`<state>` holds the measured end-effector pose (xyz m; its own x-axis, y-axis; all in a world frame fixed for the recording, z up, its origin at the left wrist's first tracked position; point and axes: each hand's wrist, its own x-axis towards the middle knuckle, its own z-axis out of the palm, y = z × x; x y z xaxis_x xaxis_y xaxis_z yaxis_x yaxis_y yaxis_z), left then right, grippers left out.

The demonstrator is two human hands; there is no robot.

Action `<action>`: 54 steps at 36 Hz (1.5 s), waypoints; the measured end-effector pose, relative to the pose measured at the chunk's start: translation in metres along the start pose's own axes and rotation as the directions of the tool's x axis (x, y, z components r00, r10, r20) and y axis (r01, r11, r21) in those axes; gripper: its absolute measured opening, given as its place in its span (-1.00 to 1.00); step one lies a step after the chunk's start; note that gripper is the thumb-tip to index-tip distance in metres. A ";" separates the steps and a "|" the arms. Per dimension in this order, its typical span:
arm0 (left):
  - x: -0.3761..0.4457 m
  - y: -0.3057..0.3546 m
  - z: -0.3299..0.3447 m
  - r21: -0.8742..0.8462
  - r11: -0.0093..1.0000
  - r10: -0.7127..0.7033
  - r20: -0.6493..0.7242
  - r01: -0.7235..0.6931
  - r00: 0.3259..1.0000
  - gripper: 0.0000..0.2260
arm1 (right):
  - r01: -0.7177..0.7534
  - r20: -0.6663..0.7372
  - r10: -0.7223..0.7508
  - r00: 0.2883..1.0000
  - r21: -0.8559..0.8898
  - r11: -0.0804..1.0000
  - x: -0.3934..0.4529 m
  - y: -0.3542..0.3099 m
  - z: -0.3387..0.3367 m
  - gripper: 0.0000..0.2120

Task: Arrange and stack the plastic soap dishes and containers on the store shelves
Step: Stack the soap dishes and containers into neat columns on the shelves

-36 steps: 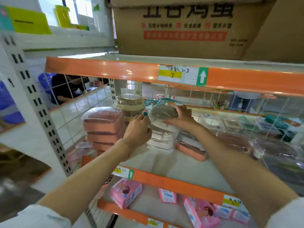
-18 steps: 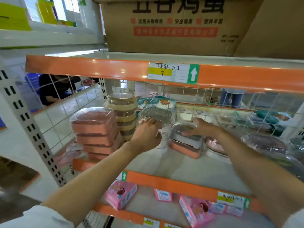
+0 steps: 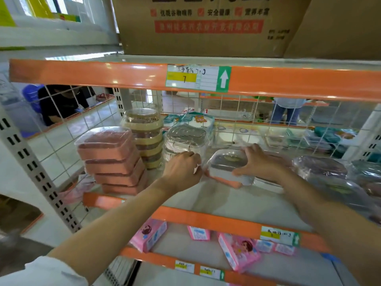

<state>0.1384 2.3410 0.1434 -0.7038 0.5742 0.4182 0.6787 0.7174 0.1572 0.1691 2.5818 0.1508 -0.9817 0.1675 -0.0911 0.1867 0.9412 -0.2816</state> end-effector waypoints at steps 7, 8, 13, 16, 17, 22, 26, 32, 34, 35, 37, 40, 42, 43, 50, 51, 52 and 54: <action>-0.007 0.011 0.014 -0.113 0.989 0.106 0.083 -0.096 0.991 -0.70 | 0.126 0.085 -0.135 0.987 0.103 0.987 -0.050 0.001 0.031 -0.11; -0.008 0.013 0.018 -0.122 0.984 0.146 0.109 -0.132 0.983 -0.69 | 0.135 0.103 -0.144 0.984 0.092 0.987 -0.052 0.000 0.037 -0.10; -0.009 0.018 0.039 -0.113 0.971 0.231 0.256 -0.209 0.939 -0.65 | 0.115 0.229 -0.111 0.967 -0.004 0.993 -0.050 0.002 0.057 0.03; -0.009 0.012 0.051 -0.069 0.973 0.229 0.374 -0.219 0.899 -0.45 | 0.068 0.286 -0.078 0.955 0.045 0.997 -0.046 0.001 0.045 0.03; -0.009 0.011 0.053 -0.051 0.975 0.217 0.407 -0.215 0.887 -0.40 | 0.056 0.276 -0.071 0.959 0.063 0.996 -0.043 0.000 0.040 0.00; -0.012 0.008 0.059 -0.042 0.981 0.189 0.451 -0.191 0.872 -0.29 | 0.047 0.065 -0.050 0.997 0.050 0.998 -0.012 -0.003 0.022 -0.33; -0.011 0.013 0.064 -0.031 0.983 0.173 0.479 -0.180 0.861 -0.26 | 0.070 0.074 -0.061 0.995 -0.132 0.989 0.017 -0.003 0.024 -0.34; -0.007 0.020 0.058 -0.021 0.991 0.128 0.469 -0.133 0.874 -0.31 | 0.049 0.192 0.055 0.980 -0.499 0.865 0.049 -0.001 0.036 -0.17; -0.005 0.024 0.053 -0.026 0.992 0.118 0.467 -0.120 0.877 -0.36 | 0.048 0.202 0.064 0.977 -0.505 0.862 0.053 0.000 0.039 -0.17; -0.004 0.026 0.051 -0.029 0.993 0.117 0.466 -0.117 0.877 -0.38 | 0.046 0.195 0.059 0.979 -0.494 0.868 0.054 0.000 0.038 -0.17; -0.002 0.027 0.049 -0.021 0.993 0.114 0.470 -0.118 0.875 -0.41 | 0.035 0.159 0.044 0.986 -0.465 0.885 0.054 -0.001 0.035 -0.16; 0.004 0.028 0.052 0.021 0.995 0.074 0.505 -0.098 0.860 -0.45 | 0.039 0.038 -0.026 0.999 -0.393 0.919 0.044 -0.002 0.023 -0.10; 0.008 0.031 0.056 0.068 0.994 0.041 0.515 -0.088 0.856 -0.52 | 0.059 -0.059 -0.082 0.995 -0.320 0.946 0.033 -0.001 0.012 -0.02; 0.010 0.032 0.057 0.094 0.991 0.033 0.513 -0.095 0.858 -0.55 | 0.072 -0.099 -0.103 0.990 -0.275 0.959 0.026 0.000 0.006 0.04; 0.014 0.038 0.056 0.112 0.984 0.060 0.526 -0.139 0.848 -0.55 | 0.109 -0.060 -0.104 0.993 0.077 0.991 -0.010 0.017 -0.010 0.23; 0.013 0.039 0.056 0.099 0.984 0.072 0.525 -0.145 0.848 -0.54 | 0.116 -0.058 -0.110 0.992 0.113 0.987 -0.014 0.020 -0.009 0.18; 0.012 0.039 0.055 0.089 0.985 0.080 0.524 -0.148 0.848 -0.53 | 0.125 -0.055 -0.118 0.991 0.142 0.982 -0.018 0.023 -0.007 0.11; 0.010 0.039 0.054 0.059 0.990 0.078 0.522 -0.128 0.850 -0.52 | 0.136 -0.015 -0.136 0.991 0.196 0.971 -0.025 0.026 -0.006 0.02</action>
<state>0.1470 2.3960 0.1054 -0.6542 0.7498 -0.0990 0.7494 0.6603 0.0491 0.1985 2.6042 0.1514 -0.9984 0.0421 -0.0378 0.0550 0.8795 -0.4727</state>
